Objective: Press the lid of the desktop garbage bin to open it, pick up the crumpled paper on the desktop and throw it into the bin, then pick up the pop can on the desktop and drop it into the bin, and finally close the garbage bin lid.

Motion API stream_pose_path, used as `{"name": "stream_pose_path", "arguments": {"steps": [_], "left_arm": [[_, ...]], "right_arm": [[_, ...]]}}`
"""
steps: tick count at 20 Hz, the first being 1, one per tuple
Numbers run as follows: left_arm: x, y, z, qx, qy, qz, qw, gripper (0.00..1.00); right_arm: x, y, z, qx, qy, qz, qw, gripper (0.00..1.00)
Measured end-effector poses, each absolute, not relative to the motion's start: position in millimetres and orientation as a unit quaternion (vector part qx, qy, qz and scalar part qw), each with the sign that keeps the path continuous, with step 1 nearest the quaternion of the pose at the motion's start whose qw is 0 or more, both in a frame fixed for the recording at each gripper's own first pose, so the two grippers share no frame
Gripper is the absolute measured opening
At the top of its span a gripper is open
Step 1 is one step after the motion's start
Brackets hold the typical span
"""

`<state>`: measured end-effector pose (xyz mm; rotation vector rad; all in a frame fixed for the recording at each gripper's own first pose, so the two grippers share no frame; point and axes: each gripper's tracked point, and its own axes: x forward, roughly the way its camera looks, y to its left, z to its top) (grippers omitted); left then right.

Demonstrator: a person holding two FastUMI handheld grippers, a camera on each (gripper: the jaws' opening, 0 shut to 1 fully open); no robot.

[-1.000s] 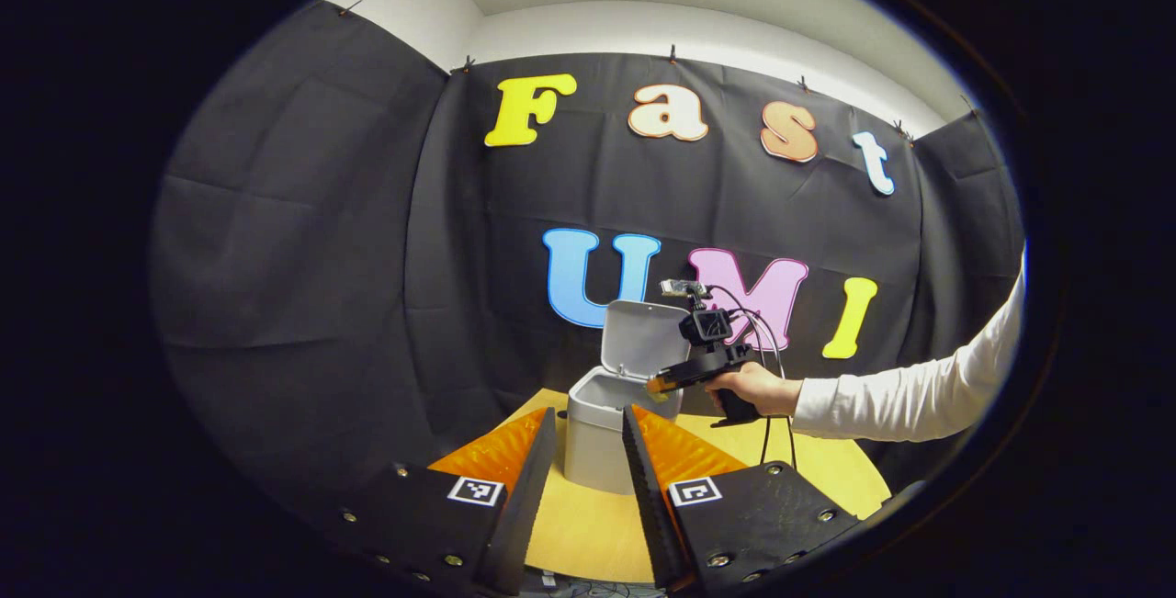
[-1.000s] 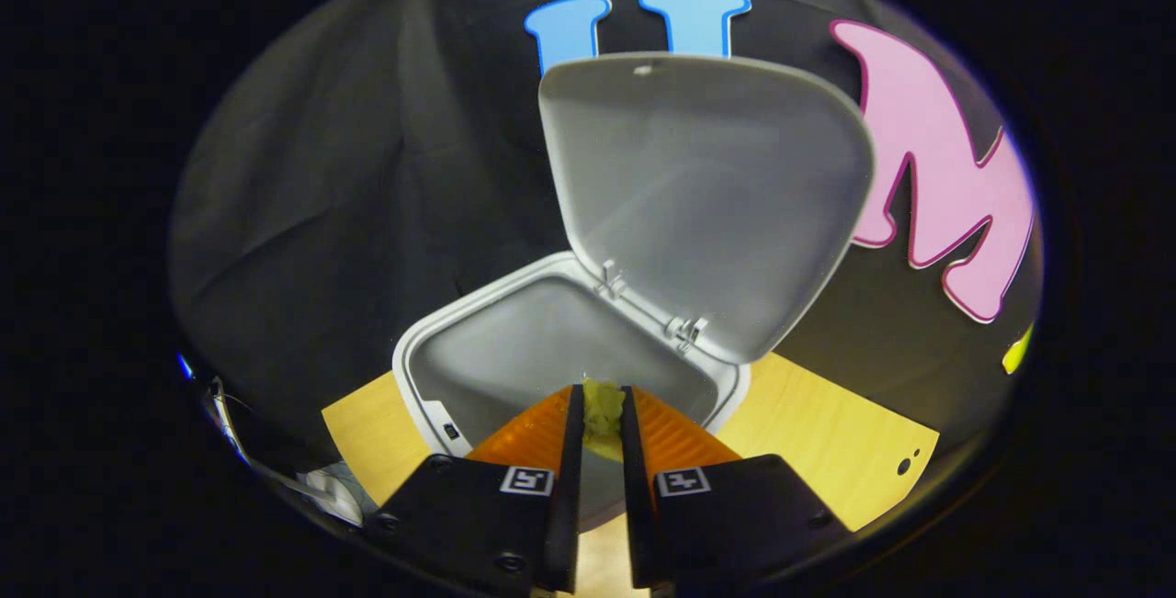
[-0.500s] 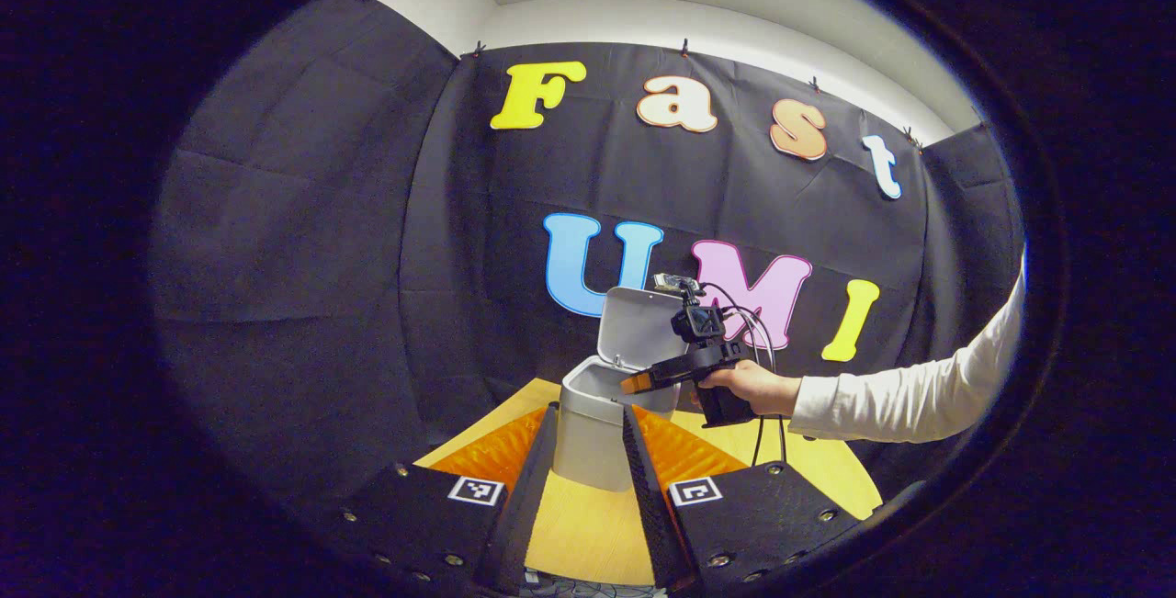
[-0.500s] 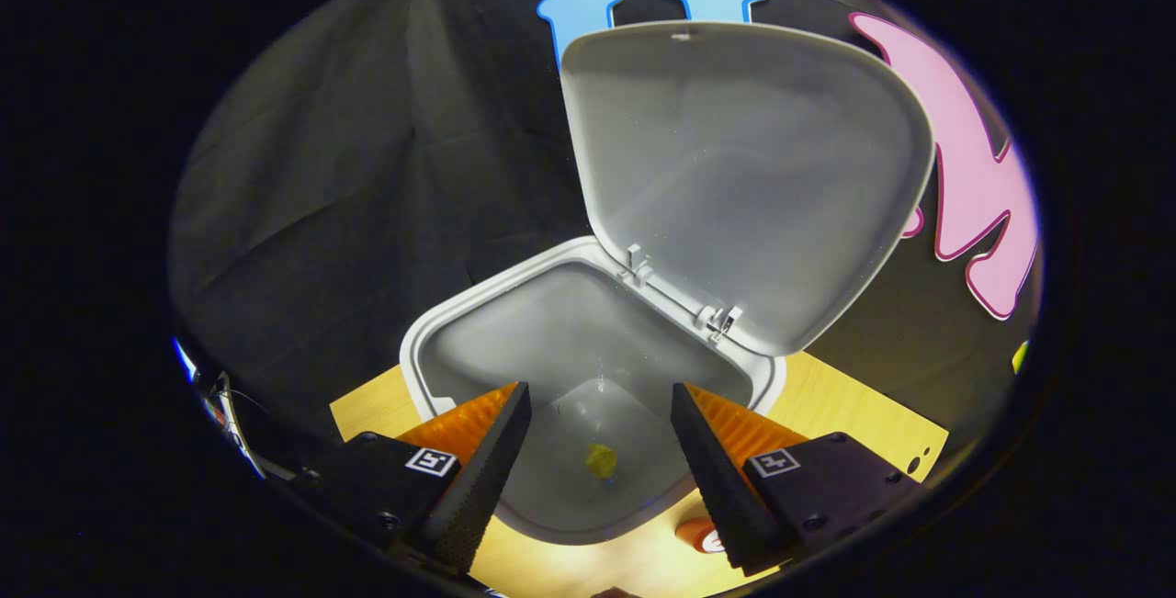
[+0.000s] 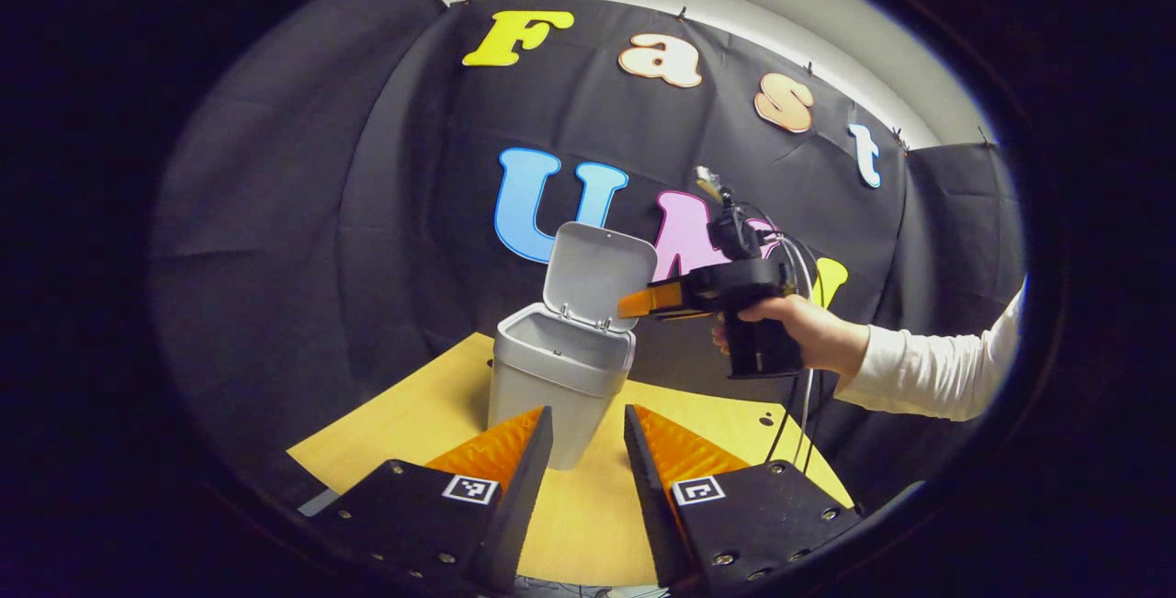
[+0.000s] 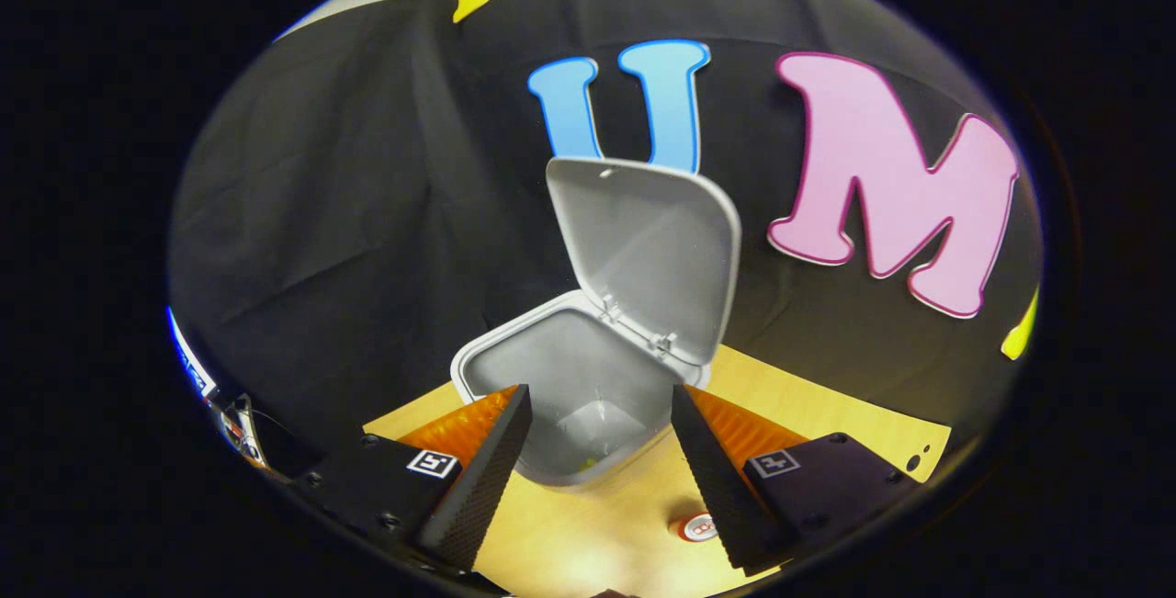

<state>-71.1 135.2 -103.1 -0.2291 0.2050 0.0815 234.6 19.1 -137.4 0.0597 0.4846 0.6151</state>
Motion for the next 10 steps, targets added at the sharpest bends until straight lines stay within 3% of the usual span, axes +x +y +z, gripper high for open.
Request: {"name": "stream_pose_path", "arguments": {"steps": [1, 2, 10], "left_arm": [[-66.7, 135.1, -110.8, -0.108, 0.109, 0.04, 0.987, 0.68], [-59.3, 136.4, -119.7, -0.099, 0.116, 0.041, 0.987, 0.73], [4.7, 89.6, -198.8, -0.086, 0.164, -0.02, 0.983, 0.75]], "right_arm": [[229.6, 5.9, -130.2, 0.032, 0.23, 0.295, 0.927, 0.98], [224.8, -7.9, -123.1, 0.033, 0.224, 0.29, 0.93, 0.98], [179.9, -149.7, -96.6, 0.061, 0.203, 0.207, 0.955, 0.98]]}}
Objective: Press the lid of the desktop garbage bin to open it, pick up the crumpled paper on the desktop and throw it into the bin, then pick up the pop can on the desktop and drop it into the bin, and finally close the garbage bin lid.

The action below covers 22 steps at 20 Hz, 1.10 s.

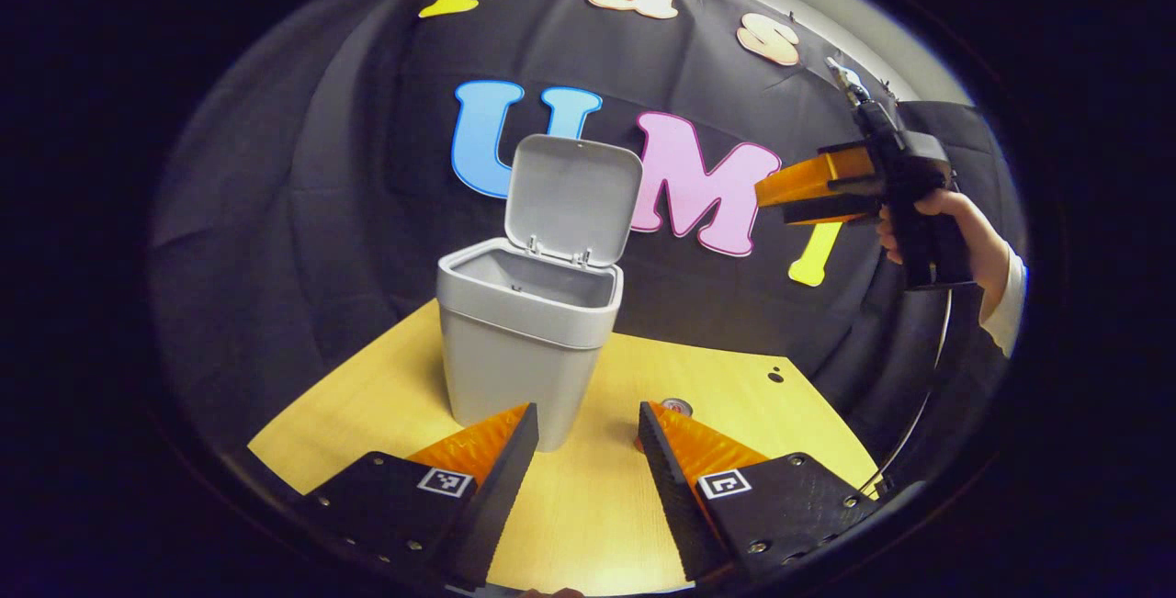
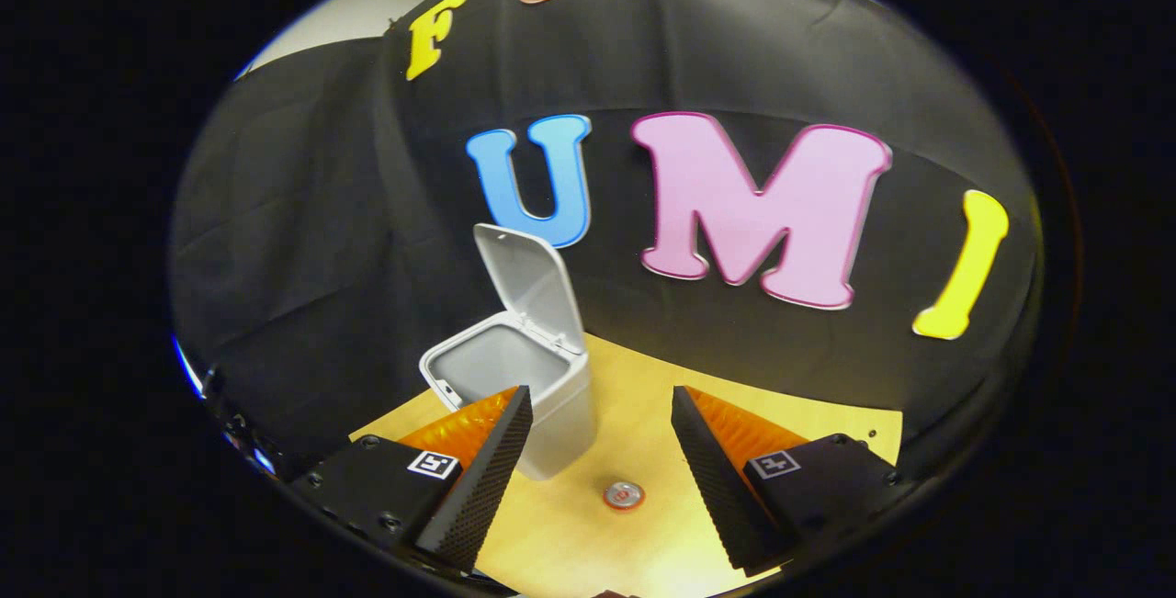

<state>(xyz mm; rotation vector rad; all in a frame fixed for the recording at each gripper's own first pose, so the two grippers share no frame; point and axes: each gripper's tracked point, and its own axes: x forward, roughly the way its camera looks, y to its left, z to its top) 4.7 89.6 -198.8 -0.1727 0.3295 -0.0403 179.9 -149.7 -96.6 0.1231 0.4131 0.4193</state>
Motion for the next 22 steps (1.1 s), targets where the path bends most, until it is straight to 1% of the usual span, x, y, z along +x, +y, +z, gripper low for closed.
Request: {"name": "stream_pose_path", "arguments": {"steps": [4, 5, 6, 7, 9, 13, 15, 18, 22], "left_arm": [[38.0, 45.5, -240.3, -0.029, 0.176, -0.06, 0.982, 0.75], [47.9, 35.5, -248.0, -0.015, 0.173, -0.07, 0.982, 0.76], [57.5, 24.6, -259.6, -0.002, 0.174, -0.08, 0.981, 0.82], [68.2, 15.4, -266.8, 0.006, 0.17, -0.089, 0.981, 0.89], [88.8, 1.4, -286.3, 0.011, 0.174, -0.099, 0.98, 0.89], [123.8, -20.8, -311.5, -0.019, 0.181, -0.106, 0.978, 0.89], [136.4, -27.1, -332.7, -0.024, 0.204, -0.101, 0.973, 0.89], [146.9, -35.6, -358.0, -0.018, 0.235, -0.1, 0.967, 0.89], [161.5, -44.6, -367.2, 0.002, 0.241, -0.105, 0.965, 0.9]], "right_arm": [[157.9, -222.7, -92.7, 0.066, 0.2, 0.146, 0.967, 0.98], [152.3, -239.5, -92.8, 0.07, 0.201, 0.131, 0.968, 0.99], [145.5, -255.2, -93.0, 0.073, 0.201, 0.115, 0.97, 0.98], [138.6, -271.8, -93.4, 0.075, 0.202, 0.101, 0.971, 0.98], [126.3, -301.3, -96.8, 0.075, 0.206, 0.076, 0.973, 0.98], [106.5, -343.9, -102.8, 0.084, 0.212, 0.034, 0.973, 0.98], [99.8, -362.3, -108.2, 0.088, 0.218, 0.018, 0.972, 0.98], [94.4, -379.6, -117.2, 0.093, 0.227, 0.0, 0.969, 0.98], [93.8, -383.3, -118.7, 0.097, 0.229, -0.01, 0.969, 0.99]]}}
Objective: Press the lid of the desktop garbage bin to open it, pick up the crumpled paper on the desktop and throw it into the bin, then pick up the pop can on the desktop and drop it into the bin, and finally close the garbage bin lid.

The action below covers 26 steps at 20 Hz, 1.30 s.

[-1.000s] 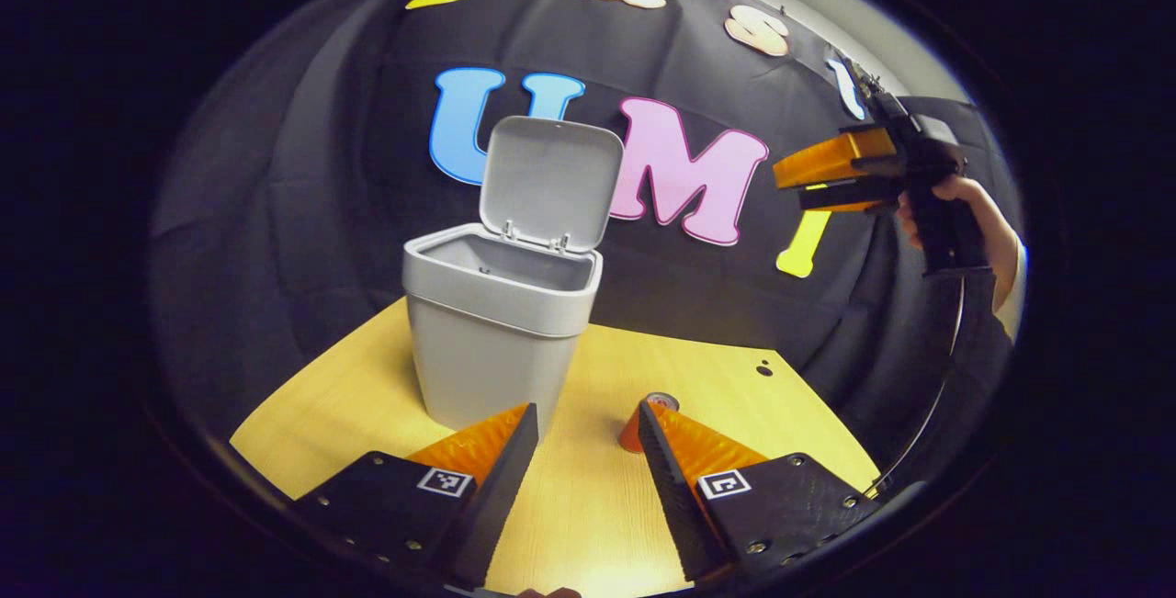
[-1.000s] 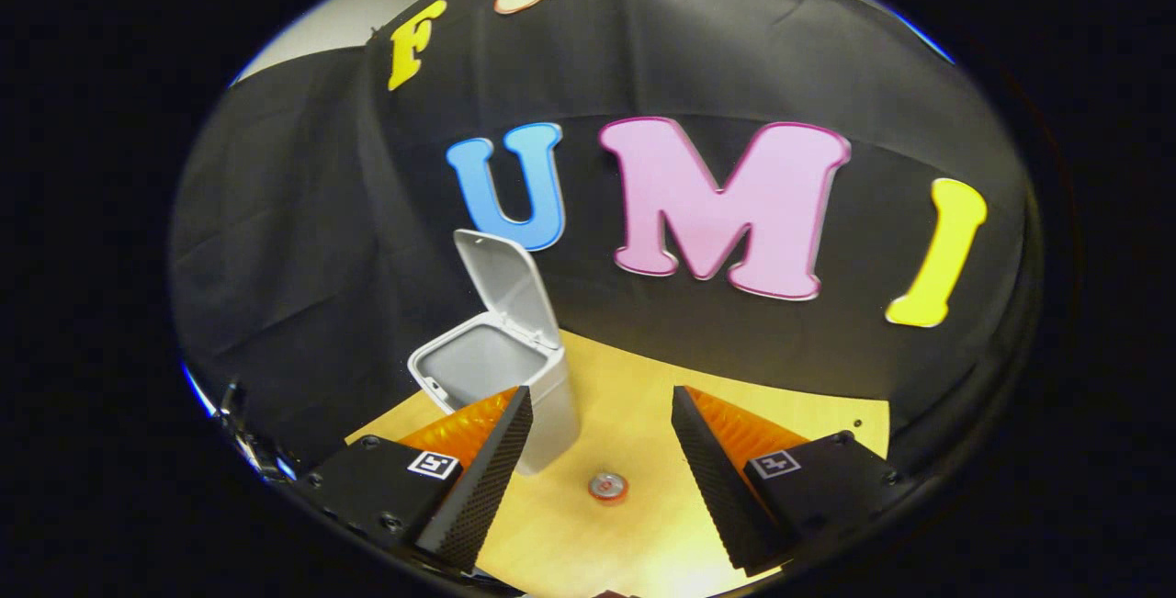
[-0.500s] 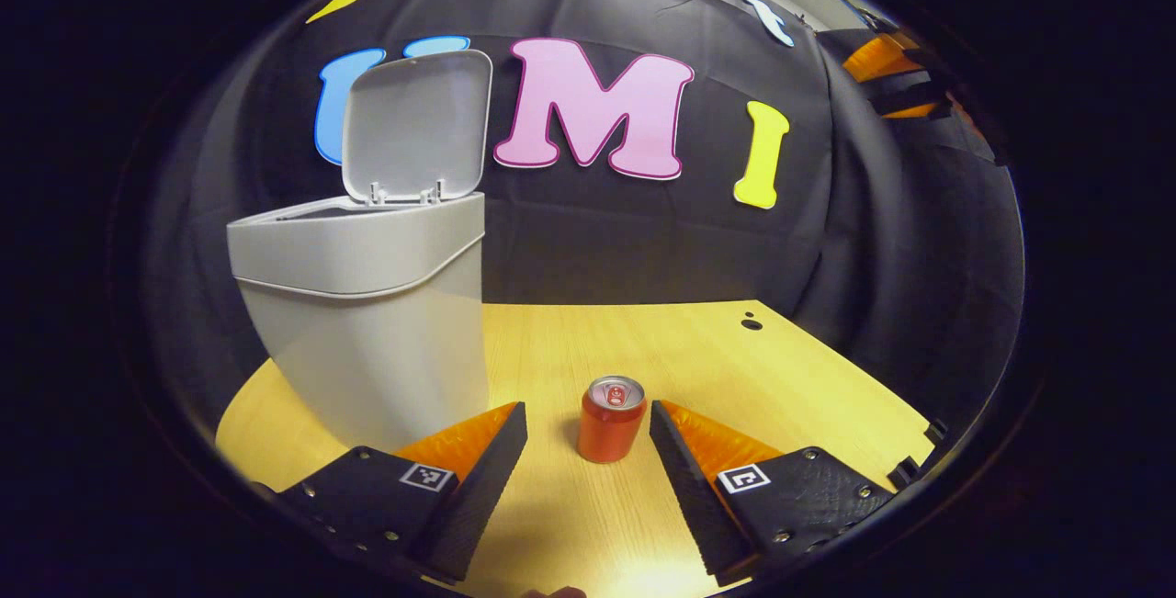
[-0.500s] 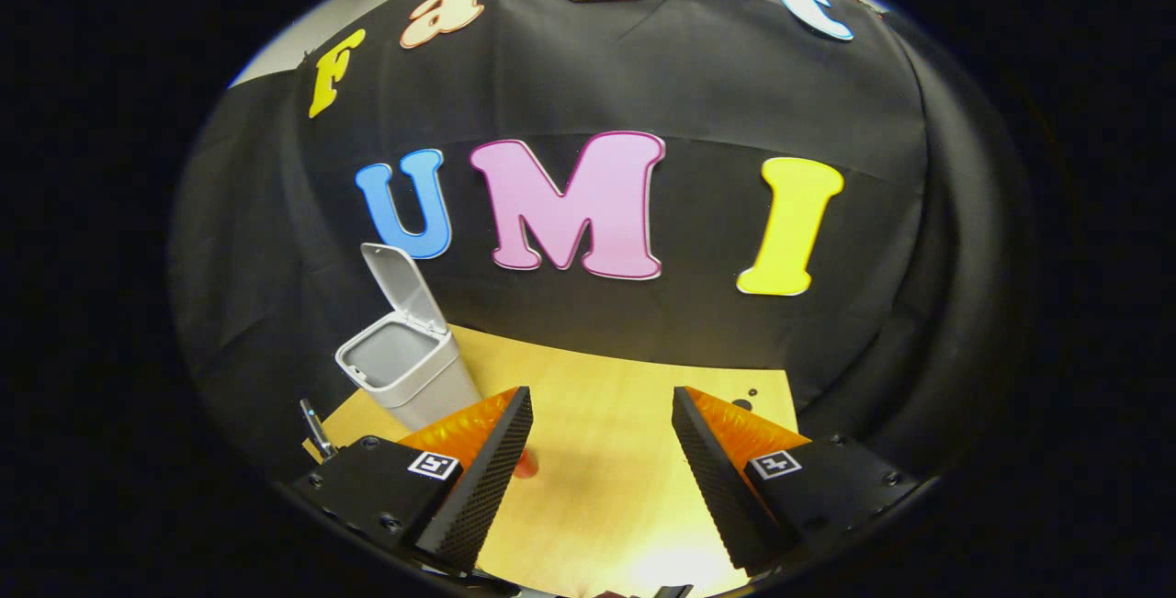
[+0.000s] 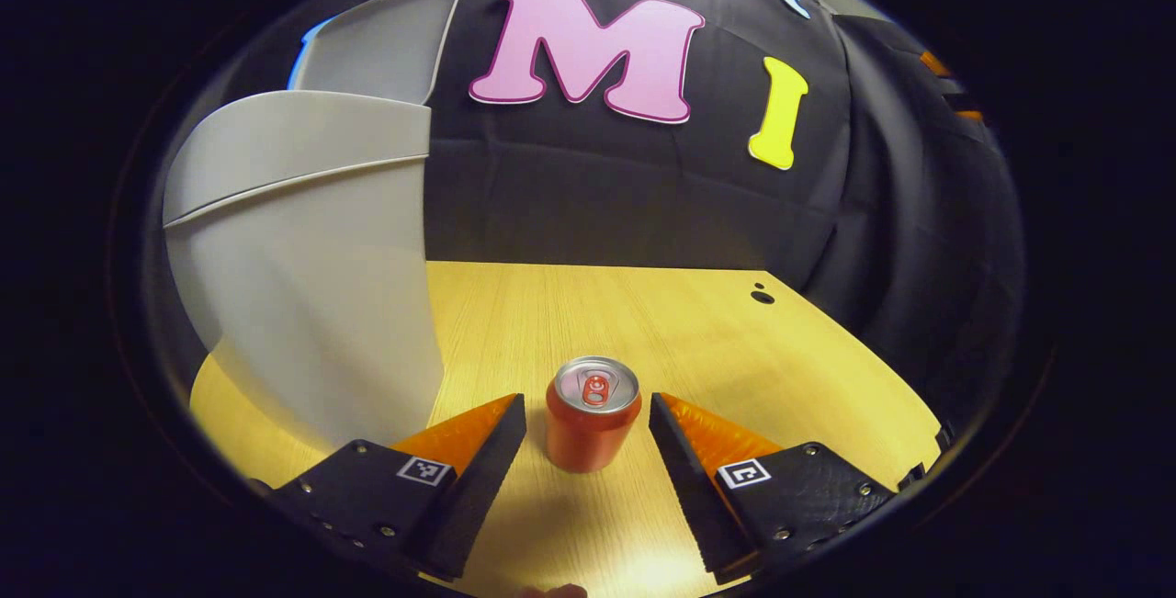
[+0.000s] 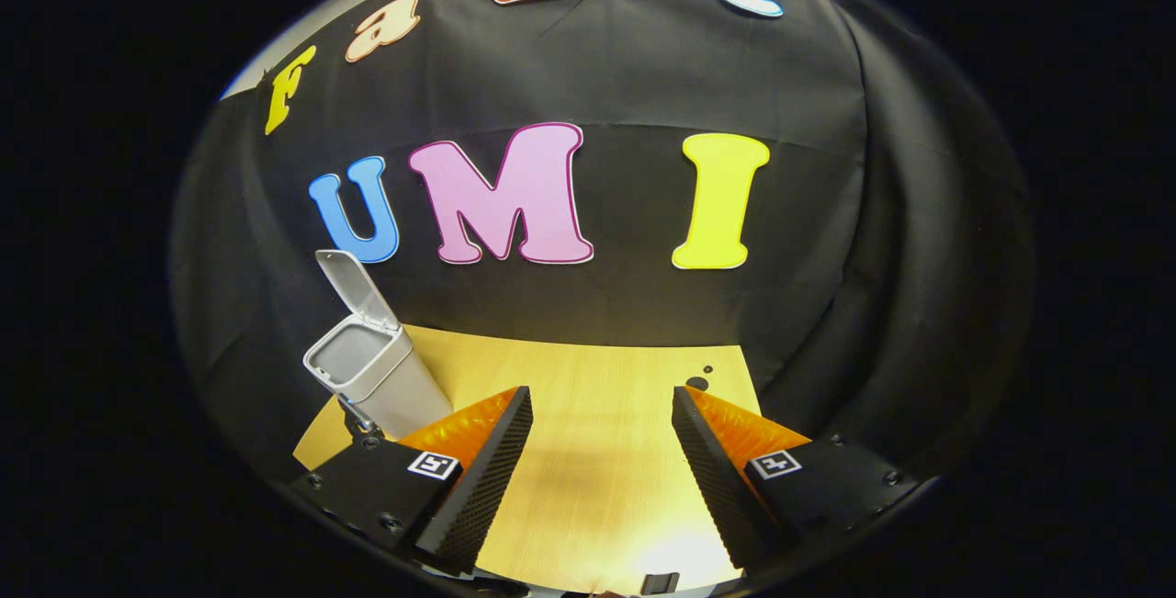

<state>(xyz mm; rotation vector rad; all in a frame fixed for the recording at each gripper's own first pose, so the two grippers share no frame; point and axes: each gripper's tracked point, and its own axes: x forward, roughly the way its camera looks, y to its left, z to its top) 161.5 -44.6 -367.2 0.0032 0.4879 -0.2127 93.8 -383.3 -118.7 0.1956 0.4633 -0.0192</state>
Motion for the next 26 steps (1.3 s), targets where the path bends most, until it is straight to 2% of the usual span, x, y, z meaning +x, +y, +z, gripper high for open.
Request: {"name": "stream_pose_path", "arguments": {"steps": [23, 26], "left_arm": [[208.0, -58.2, -428.5, 0.041, 0.285, -0.108, 0.952, 0.9], [206.6, -60.6, -428.9, 0.046, 0.288, -0.115, 0.95, 0.85]], "right_arm": [[102.9, -387.1, -136.9, 0.093, 0.261, -0.034, 0.96, 0.98], [103.1, -387.3, -137.8, 0.094, 0.261, -0.034, 0.96, 0.98]]}}
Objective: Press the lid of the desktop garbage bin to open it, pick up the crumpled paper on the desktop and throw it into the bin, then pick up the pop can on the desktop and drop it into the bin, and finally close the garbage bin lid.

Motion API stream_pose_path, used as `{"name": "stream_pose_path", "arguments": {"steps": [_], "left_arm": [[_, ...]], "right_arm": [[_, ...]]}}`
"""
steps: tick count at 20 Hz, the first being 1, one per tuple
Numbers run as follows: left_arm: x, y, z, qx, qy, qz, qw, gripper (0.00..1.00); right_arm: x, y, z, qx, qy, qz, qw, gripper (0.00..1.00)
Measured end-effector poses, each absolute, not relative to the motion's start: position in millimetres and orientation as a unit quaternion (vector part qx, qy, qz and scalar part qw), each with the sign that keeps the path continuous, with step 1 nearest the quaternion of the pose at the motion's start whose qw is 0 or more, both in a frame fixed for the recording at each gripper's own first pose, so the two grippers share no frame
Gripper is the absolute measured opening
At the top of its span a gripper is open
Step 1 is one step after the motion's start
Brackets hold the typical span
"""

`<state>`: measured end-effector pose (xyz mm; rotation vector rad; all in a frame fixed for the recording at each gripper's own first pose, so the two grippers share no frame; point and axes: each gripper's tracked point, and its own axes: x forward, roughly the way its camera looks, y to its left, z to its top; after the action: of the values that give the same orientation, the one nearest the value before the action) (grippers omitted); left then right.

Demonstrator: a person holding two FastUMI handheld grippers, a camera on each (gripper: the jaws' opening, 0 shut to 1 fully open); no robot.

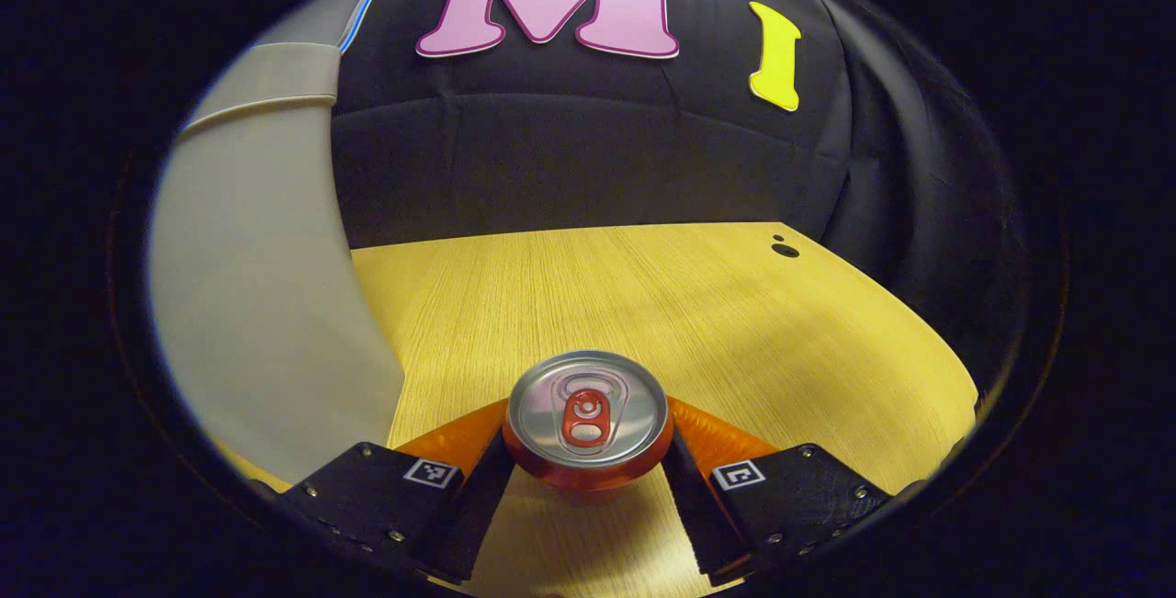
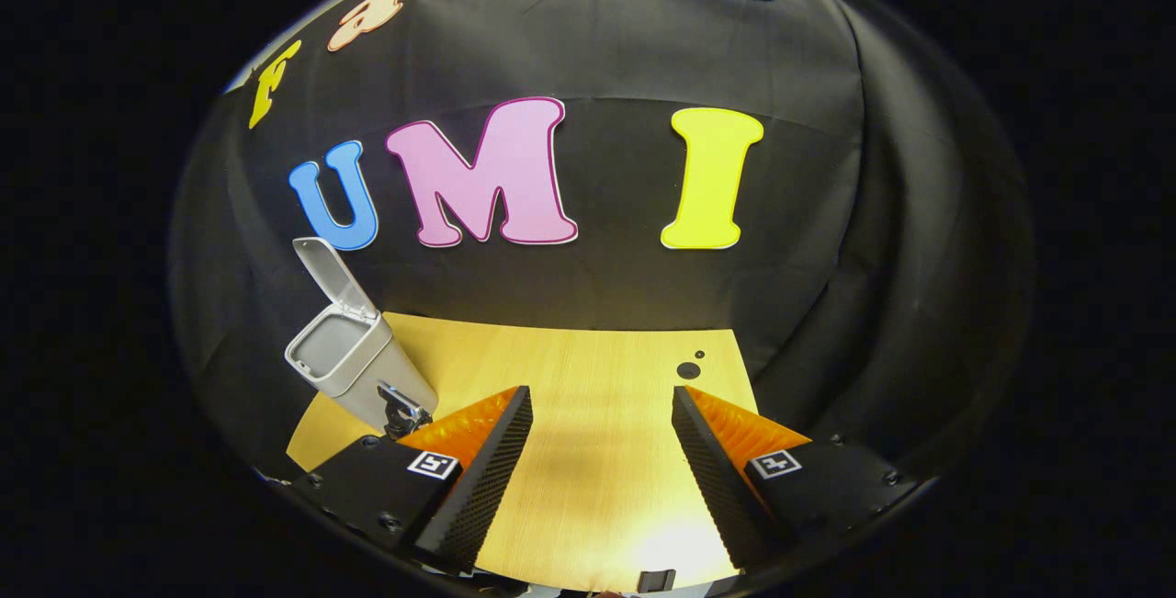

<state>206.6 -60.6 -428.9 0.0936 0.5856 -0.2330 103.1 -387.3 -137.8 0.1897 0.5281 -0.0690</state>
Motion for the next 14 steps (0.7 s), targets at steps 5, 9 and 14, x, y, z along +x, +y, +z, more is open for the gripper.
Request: {"name": "stream_pose_path", "arguments": {"steps": [5, 9, 14], "left_arm": [[204.3, -58.7, -407.6, 0.033, 0.275, -0.116, 0.954, 0.81], [192.1, -61.2, -338.9, 0.009, 0.221, -0.121, 0.968, 0.81], [168.1, -53.7, -219.1, 0.014, 0.144, -0.145, 0.979, 0.8]], "right_arm": [[103.4, -386.9, -136.0, 0.095, 0.259, -0.032, 0.961, 0.98], [104.4, -384.3, -132.9, 0.108, 0.25, -0.027, 0.962, 0.98], [102.0, -368.7, -124.0, 0.13, 0.231, -0.014, 0.964, 0.98]]}}
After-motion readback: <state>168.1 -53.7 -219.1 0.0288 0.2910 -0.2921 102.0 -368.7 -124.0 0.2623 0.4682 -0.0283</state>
